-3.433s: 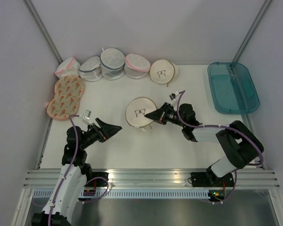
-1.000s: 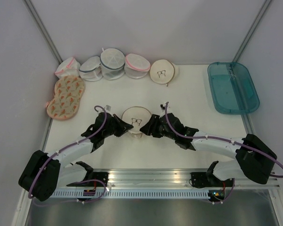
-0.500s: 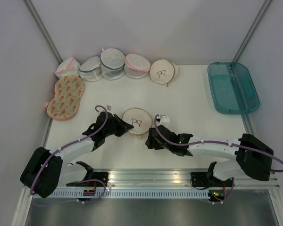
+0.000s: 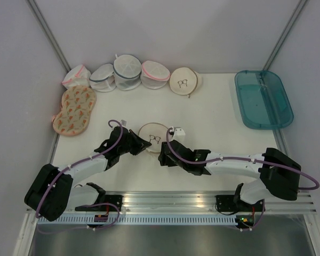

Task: Unzip the laundry bag and remove the bra

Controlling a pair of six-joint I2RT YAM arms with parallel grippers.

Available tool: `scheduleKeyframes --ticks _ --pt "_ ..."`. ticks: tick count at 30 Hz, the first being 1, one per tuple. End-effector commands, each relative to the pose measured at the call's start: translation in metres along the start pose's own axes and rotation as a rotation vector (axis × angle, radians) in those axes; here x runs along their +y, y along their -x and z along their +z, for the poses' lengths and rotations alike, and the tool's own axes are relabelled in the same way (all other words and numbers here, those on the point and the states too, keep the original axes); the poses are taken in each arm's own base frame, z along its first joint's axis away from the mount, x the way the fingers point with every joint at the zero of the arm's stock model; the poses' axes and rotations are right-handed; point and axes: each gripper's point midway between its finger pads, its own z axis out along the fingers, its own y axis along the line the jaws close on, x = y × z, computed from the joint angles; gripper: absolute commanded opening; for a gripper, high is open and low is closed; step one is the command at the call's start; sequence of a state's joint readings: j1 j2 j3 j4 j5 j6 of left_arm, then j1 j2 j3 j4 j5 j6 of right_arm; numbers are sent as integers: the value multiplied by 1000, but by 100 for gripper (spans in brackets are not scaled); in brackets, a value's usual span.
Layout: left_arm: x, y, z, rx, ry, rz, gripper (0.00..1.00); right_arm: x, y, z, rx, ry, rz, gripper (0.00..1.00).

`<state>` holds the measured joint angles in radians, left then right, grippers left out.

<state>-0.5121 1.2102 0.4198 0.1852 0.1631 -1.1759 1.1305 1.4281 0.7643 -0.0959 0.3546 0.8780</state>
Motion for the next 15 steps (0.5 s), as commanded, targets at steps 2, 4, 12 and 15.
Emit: scheduleKeyframes --ticks 2,4,12,15 --pt "-24 6 -1 -6 -57 -41 2 19 16 9 -51 17 -17 54" --pt "-25 6 -1 -4 -61 -40 2 18 18 13 -59 0 -23 53" --pt "-29 5 -4 1 -76 -38 2 11 9 29 -42 -53 -50 43" --pt "-28 4 -5 5 -77 -32 2 5 10 29 -48 -79 -60 31"
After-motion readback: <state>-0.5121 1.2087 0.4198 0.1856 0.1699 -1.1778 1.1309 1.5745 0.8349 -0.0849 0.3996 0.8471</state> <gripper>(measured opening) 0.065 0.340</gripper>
